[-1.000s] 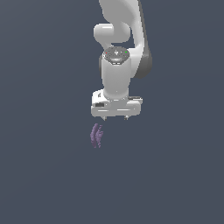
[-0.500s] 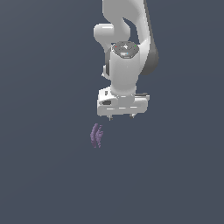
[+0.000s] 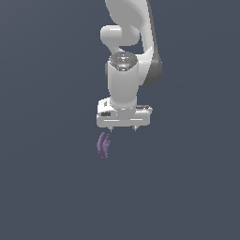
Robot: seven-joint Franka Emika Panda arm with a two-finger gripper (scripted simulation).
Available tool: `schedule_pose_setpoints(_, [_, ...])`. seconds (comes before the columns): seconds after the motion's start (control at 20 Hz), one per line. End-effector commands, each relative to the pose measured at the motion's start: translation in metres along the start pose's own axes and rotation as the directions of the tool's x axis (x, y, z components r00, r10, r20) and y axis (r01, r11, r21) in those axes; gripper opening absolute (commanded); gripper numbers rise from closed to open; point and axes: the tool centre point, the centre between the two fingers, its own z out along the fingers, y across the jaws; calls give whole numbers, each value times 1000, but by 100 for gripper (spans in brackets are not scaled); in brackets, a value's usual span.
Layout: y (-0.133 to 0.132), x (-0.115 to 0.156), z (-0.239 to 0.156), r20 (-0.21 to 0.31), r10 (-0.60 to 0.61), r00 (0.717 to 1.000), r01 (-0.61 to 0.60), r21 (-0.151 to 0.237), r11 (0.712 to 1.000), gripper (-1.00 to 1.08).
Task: Pick up the object and move it to a goal position.
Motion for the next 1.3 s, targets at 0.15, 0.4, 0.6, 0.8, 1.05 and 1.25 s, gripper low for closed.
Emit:
schedule_pose_setpoints(0.15, [52,6,25,16,85,996,-85,-10,996,100])
schedule_pose_setpoints(0.4, [88,8,42,26,142,990,-142,-20,990,100])
schedule_pose_setpoints(0.6, [99,7,48,29,160,987,-159,-24,987,100])
schedule_pose_setpoints(0.8, [98,7,49,29,158,987,-157,-24,987,100])
schedule_pose_setpoints(1.05, [99,6,66,29,159,987,-159,-24,987,100])
schedule_pose_setpoints(1.25, [100,5,87,29,160,987,-160,-24,987,100])
